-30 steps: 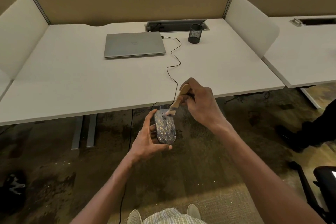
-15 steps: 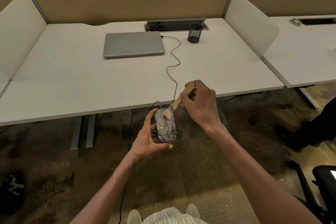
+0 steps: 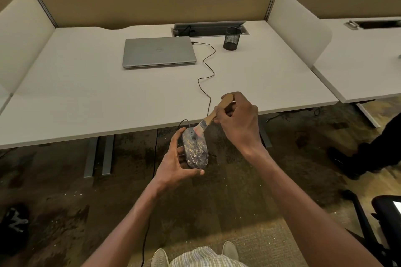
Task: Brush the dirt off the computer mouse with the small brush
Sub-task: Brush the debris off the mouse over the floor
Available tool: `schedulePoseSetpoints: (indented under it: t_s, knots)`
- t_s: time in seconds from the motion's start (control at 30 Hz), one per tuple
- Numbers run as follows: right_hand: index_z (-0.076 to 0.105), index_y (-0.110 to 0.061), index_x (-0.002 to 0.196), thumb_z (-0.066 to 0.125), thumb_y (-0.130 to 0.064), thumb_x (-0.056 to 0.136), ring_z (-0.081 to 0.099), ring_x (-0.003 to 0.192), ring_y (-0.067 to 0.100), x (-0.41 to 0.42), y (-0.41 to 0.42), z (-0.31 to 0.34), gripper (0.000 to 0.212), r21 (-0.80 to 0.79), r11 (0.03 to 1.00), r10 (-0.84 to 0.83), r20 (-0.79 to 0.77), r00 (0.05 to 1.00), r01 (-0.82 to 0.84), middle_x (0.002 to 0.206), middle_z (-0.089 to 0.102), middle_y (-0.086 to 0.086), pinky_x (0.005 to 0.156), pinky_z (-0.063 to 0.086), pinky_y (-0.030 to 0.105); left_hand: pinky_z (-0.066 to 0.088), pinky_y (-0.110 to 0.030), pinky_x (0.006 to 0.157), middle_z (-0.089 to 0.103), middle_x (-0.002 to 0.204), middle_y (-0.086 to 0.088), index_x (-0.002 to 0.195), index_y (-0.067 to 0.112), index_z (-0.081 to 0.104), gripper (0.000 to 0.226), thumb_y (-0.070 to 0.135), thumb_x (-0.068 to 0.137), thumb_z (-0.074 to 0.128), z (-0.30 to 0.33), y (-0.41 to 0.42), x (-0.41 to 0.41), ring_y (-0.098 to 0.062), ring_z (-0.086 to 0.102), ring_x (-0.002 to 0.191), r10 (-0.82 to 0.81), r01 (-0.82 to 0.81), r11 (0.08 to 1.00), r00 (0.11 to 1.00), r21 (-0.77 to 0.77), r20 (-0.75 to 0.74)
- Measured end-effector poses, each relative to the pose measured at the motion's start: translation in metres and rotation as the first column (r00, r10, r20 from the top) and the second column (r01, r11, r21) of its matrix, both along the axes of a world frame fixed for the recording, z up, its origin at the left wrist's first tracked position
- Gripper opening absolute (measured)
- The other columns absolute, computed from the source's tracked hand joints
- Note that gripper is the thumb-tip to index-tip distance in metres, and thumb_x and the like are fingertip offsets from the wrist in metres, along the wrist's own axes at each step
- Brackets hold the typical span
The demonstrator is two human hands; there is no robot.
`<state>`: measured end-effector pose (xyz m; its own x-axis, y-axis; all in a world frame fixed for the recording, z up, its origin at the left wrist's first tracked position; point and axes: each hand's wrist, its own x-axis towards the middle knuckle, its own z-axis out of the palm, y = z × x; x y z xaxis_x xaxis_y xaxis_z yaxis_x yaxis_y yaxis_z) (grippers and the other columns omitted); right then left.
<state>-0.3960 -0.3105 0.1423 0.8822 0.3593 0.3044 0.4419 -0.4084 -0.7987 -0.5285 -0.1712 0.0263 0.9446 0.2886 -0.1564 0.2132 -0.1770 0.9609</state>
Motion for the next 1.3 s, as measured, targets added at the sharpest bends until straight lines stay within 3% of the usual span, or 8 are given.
schedulePoseSetpoints:
  t_s: [0.3, 0.43, 0.83, 1.03, 1.17, 1.3]
  knots:
    - [0.061, -0.008, 0.116, 0.069, -0.015, 0.093, 0.074, 0.076, 0.016, -0.004, -0.007, -0.003, 0.025, 0.0, 1.0, -0.028, -0.012, 1.0, 0.028, 0.094, 0.073, 0.007, 0.066, 0.063, 0.028, 0.051, -0.051, 0.108, 0.049, 0.143, 0.002, 0.155, 0.045, 0.013, 0.133, 0.041, 0.05, 0.095, 0.002, -0.003, -0.003, -0.012, 0.054, 0.132, -0.004, 0.004, 1.0, 1.0, 0.0, -0.003]
    - [0.06, -0.007, 0.115, 0.068, -0.015, 0.094, 0.075, 0.078, 0.016, -0.006, -0.006, -0.007, 0.024, -0.005, 1.0, 0.009, -0.024, 1.0, -0.009, 0.094, 0.073, 0.008, 0.066, 0.063, 0.03, 0.05, -0.053, 0.108, 0.048, 0.148, -0.008, 0.153, 0.048, 0.014, 0.132, 0.04, 0.049, 0.095, 0.003, -0.004, -0.003, -0.019, 0.055, 0.133, 0.003, -0.002, 1.0, 1.0, -0.012, 0.004]
    - [0.059, -0.01, 0.115, 0.066, -0.014, 0.095, 0.074, 0.08, 0.016, -0.004, -0.018, -0.017, 0.022, -0.023, 0.999, -0.03, -0.048, 0.998, 0.029, 0.095, 0.071, 0.005, 0.065, 0.063, 0.031, 0.048, -0.053, 0.11, 0.048, 0.147, -0.01, 0.141, 0.068, 0.017, 0.125, 0.037, 0.05, 0.097, 0.0, -0.008, -0.011, -0.024, 0.055, 0.134, 0.003, -0.003, 0.999, 1.0, -0.051, 0.003]
    - [0.058, -0.014, 0.111, 0.067, -0.014, 0.094, 0.073, 0.077, 0.013, -0.005, -0.018, -0.013, 0.019, 0.0, 0.999, 0.037, -0.026, 0.999, -0.037, 0.092, 0.071, 0.002, 0.065, 0.063, 0.029, 0.048, -0.053, 0.11, 0.048, 0.147, -0.01, 0.153, 0.051, 0.013, 0.134, 0.039, 0.049, 0.097, 0.0, -0.008, -0.011, -0.024, 0.057, 0.132, -0.009, 0.009, 0.997, 1.0, -0.08, -0.001]
    - [0.058, -0.011, 0.112, 0.066, -0.014, 0.095, 0.073, 0.076, 0.014, -0.002, -0.023, -0.015, 0.019, -0.039, 0.999, 0.03, -0.008, 1.0, -0.03, 0.091, 0.071, 0.002, 0.064, 0.063, 0.033, 0.05, -0.052, 0.108, 0.047, 0.147, -0.011, 0.153, 0.05, 0.014, 0.134, 0.039, 0.048, 0.097, 0.001, -0.008, -0.013, -0.025, 0.057, 0.132, -0.006, 0.006, 0.996, 1.0, -0.086, 0.0]
    - [0.057, -0.01, 0.109, 0.063, -0.005, 0.096, 0.073, 0.086, 0.014, -0.003, -0.024, -0.013, 0.016, -0.016, 0.996, 0.091, 0.013, 0.996, -0.09, 0.094, 0.07, 0.001, 0.07, 0.063, 0.029, 0.052, -0.049, 0.106, 0.049, 0.146, -0.011, 0.153, 0.05, 0.015, 0.133, 0.037, 0.049, 0.097, 0.0, -0.007, -0.011, -0.025, 0.058, 0.131, 0.001, 0.0, 0.996, 1.0, -0.084, 0.007]
